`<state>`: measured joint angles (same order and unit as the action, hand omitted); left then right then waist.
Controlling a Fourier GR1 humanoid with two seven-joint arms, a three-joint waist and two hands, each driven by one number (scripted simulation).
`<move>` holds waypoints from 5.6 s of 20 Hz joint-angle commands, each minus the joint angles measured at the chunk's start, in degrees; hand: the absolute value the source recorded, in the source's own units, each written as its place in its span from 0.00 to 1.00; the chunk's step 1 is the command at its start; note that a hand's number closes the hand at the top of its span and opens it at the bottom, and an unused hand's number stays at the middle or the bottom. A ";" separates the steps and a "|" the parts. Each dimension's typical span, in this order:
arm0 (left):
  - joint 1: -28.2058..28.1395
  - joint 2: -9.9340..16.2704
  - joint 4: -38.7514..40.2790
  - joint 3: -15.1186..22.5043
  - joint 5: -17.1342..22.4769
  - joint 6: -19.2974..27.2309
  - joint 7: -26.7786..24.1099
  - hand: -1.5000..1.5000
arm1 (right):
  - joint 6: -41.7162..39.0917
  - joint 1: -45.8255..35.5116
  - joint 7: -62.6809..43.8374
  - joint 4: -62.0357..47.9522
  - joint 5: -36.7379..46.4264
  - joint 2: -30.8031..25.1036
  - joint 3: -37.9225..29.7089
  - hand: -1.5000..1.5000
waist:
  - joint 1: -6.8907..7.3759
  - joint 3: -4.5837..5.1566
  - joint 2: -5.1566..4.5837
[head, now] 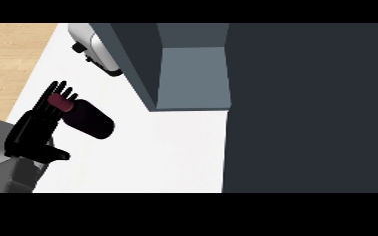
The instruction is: Pick up the wine, place it into the cabinet and close the cabinet
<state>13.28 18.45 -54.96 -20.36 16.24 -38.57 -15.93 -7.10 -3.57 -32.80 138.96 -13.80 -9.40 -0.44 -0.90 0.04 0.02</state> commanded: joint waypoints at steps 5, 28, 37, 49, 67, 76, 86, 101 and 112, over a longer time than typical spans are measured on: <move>2.45 -0.46 7.50 1.93 -5.13 0.34 -7.57 0.00 | 1.28 2.46 -4.57 10.70 -4.22 0.91 0.53 0.00 | 0.10 -0.01 0.03; 10.58 1.08 29.41 4.40 -11.03 0.07 -21.13 0.00 | 2.51 -2.20 -8.53 10.76 -4.51 -0.20 -0.36 0.00 | -0.49 0.07 -0.11; 12.55 -1.47 30.62 4.42 -8.40 -3.87 -21.10 1.00 | 2.35 -2.35 -7.30 8.33 -3.31 0.70 1.12 0.00 | -0.45 0.06 -0.04; 2.90 -5.32 20.09 5.36 -9.03 12.80 -24.66 1.00 | 0.88 -1.99 -5.38 6.30 -2.90 -0.05 -1.84 0.00 | 1.41 -0.17 0.61; -19.11 -15.49 -29.25 13.00 -6.60 26.14 -14.13 1.00 | 0.47 -0.48 -8.14 9.01 -5.49 0.43 -1.59 0.00 | 0.85 -0.10 0.32; -22.25 -17.86 -50.51 20.48 -6.54 30.44 3.22 1.00 | 0.68 3.17 -5.88 10.89 -3.08 2.24 -0.58 0.00 | 0.64 -0.10 0.38; -12.08 -18.44 -55.26 35.48 -10.15 45.72 16.15 1.00 | -0.11 0.98 -4.76 7.58 -2.85 3.73 0.80 0.00 | 0.33 -0.06 0.16; 8.17 -18.45 -48.60 51.37 -12.63 73.08 24.80 1.00 | -0.83 0.65 -5.38 6.16 -3.85 3.07 -0.85 0.00 | 0.29 -0.06 0.10; 17.48 -18.45 -36.92 48.81 -10.91 77.82 20.81 1.00 | -4.86 4.23 -2.47 7.80 -9.14 1.50 -5.77 0.00 | -0.16 -0.08 0.07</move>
<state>28.78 0.01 -95.08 29.08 5.32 38.55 6.21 -10.72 -3.84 -33.90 138.21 -14.76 -7.49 -3.45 -0.90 -0.02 0.08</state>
